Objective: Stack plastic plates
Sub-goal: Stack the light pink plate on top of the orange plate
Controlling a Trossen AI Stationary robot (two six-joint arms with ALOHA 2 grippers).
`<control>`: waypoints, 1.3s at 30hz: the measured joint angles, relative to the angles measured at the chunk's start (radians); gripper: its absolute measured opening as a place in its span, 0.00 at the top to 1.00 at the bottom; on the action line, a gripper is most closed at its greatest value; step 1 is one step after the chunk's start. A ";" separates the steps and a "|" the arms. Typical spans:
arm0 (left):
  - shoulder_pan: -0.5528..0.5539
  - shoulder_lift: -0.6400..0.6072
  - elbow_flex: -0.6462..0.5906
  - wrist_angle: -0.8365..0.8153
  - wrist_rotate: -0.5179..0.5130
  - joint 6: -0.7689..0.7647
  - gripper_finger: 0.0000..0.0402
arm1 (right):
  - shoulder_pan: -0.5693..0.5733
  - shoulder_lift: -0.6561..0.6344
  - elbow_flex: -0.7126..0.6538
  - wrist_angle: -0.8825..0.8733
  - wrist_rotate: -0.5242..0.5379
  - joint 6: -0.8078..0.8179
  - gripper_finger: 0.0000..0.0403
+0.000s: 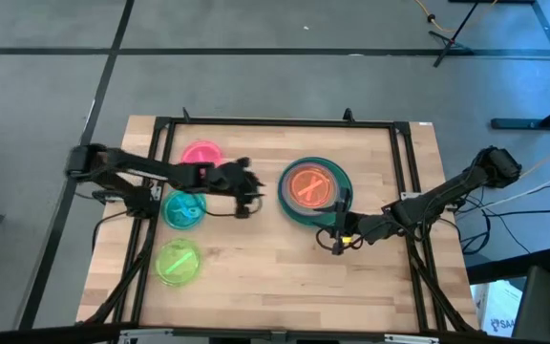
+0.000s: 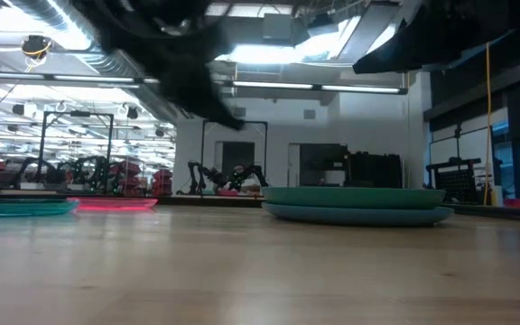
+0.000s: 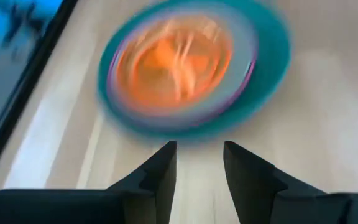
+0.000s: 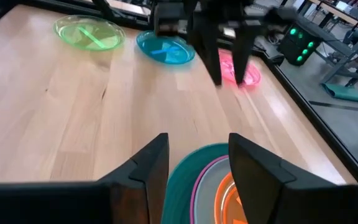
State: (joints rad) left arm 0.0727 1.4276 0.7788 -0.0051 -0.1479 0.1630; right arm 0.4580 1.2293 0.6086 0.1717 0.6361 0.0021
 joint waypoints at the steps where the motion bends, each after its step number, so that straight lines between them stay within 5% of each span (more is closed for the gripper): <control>1: 0.000 -0.046 -0.030 -0.047 -0.028 -0.044 0.69 | 0.000 0.000 0.000 0.000 0.000 0.001 0.61; 5: 0.001 -0.194 -0.115 -0.237 -0.132 -0.238 0.69 | 0.000 0.000 0.000 -0.004 0.000 0.001 0.61; 10: 0.015 -0.234 -0.182 -0.405 -0.237 -0.391 0.69 | 0.000 0.000 0.000 0.007 0.001 -0.006 0.61; 29: 0.311 0.038 -0.215 -0.410 -0.304 -0.340 0.69 | 0.000 0.000 0.000 -0.010 0.024 0.013 0.61; 39: 0.309 0.049 -0.220 -0.347 -0.315 -0.281 0.97 | 0.000 0.000 0.000 -0.010 0.027 0.019 0.61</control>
State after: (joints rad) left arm 0.3821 1.4767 0.5587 -0.3521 -0.4626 -0.1179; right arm 0.4580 1.2293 0.6083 0.1614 0.6627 0.0212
